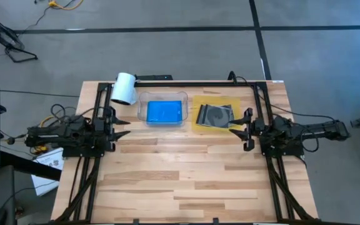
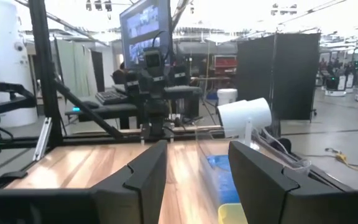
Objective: Pick & place jewel cases by type
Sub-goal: Return to Home Position
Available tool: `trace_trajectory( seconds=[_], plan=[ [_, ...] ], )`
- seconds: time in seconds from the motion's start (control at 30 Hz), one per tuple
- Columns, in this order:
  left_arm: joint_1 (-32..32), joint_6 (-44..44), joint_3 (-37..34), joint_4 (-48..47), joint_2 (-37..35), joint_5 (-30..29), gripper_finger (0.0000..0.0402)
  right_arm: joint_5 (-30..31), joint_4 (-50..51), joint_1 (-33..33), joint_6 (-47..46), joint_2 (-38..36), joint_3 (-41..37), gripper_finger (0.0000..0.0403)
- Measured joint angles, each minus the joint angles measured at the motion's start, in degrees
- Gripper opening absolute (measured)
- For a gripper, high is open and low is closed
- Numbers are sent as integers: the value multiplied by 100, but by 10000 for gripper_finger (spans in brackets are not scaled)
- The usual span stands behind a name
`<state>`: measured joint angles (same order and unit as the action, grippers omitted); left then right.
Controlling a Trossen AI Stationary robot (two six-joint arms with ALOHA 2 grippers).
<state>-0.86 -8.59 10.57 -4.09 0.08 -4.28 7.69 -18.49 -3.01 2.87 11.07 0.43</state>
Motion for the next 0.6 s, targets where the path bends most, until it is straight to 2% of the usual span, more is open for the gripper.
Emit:
trace_trajectory(
  seconds=[0.2, 0.27, 0.43, 0.6],
  plan=[
    [1, 51, -995, 1660, 12, -257, 157, -5, 6, 3, -55, -30, -2, 166],
    [9, 44, -984, 1680, 12, -200, 157, -5, 7, 3, -112, -32, -4, 166],
    [7, -40, -984, 1530, 7, 423, 157, -5, 57, 3, -138, -26, -7, 166],
    [9, 219, -984, 972, 13, 118, 157, -7, 237, 5, -146, -22, -7, 166]
  ],
)
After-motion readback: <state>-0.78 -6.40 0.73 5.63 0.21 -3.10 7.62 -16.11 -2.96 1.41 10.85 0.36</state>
